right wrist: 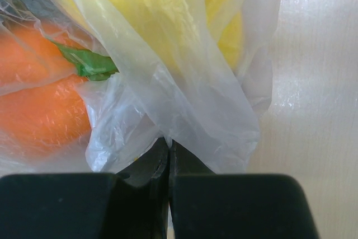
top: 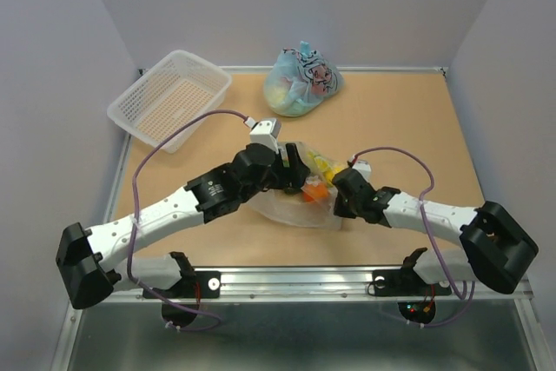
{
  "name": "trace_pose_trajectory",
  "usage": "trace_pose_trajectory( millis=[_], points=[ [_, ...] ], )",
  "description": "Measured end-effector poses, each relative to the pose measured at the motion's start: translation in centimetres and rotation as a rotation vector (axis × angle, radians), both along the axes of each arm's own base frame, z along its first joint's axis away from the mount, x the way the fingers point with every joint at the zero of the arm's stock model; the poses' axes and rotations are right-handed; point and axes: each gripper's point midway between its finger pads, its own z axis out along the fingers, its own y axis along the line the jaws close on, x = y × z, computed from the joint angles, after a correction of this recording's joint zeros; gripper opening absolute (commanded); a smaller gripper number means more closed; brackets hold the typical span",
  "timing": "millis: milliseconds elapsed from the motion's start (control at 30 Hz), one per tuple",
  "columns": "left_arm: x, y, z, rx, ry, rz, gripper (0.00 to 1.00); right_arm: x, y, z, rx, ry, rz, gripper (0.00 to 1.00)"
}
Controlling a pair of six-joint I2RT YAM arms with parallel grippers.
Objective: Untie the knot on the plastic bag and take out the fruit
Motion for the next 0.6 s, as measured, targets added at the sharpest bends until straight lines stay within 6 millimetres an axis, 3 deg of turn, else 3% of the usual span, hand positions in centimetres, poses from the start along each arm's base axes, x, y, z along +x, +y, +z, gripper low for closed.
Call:
trace_pose_trajectory(
  millis=[100,200,300,367,400,467,500,533,567,600],
  points=[
    [0.9,0.6,2.6,-0.01,-0.032,-0.006,0.31,0.0,0.0,0.1,0.002,-0.004,0.0,0.01],
    [3.9,2.9,5.8,-0.031,-0.079,0.071,0.33,0.0,0.0,0.3,0.002,-0.007,0.005,0.01],
    [8.3,7.6,8.9,-0.032,-0.139,0.23,0.37,0.0,-0.1,0.4,0.0,-0.01,0.011,0.01],
    [11.5,12.0,10.6,-0.013,-0.175,0.379,0.39,-0.1,-0.2,0.5,-0.007,-0.012,0.02,0.01],
    [12.4,13.3,10.7,-0.005,-0.179,0.422,0.4,-0.1,-0.2,0.6,-0.007,-0.012,0.021,0.01],
    [15.2,17.9,10.6,0.029,-0.177,0.562,0.43,-0.2,-0.3,0.7,-0.009,-0.015,0.028,0.01],
    [16.8,20.5,10.1,0.054,-0.166,0.638,0.44,-0.2,-0.3,0.9,-0.011,-0.018,0.035,0.01],
    [17.7,21.7,9.7,0.065,-0.159,0.674,0.44,-0.2,-0.3,0.9,-0.013,-0.02,0.04,0.02],
    [19.4,24.4,8.3,0.092,-0.135,0.751,0.46,-0.2,-0.3,1.1,-0.014,-0.021,0.046,0.02],
    [20.2,25.9,7.1,0.111,-0.113,0.788,0.46,-0.2,-0.3,1.2,-0.016,-0.024,0.051,0.02]
  ],
)
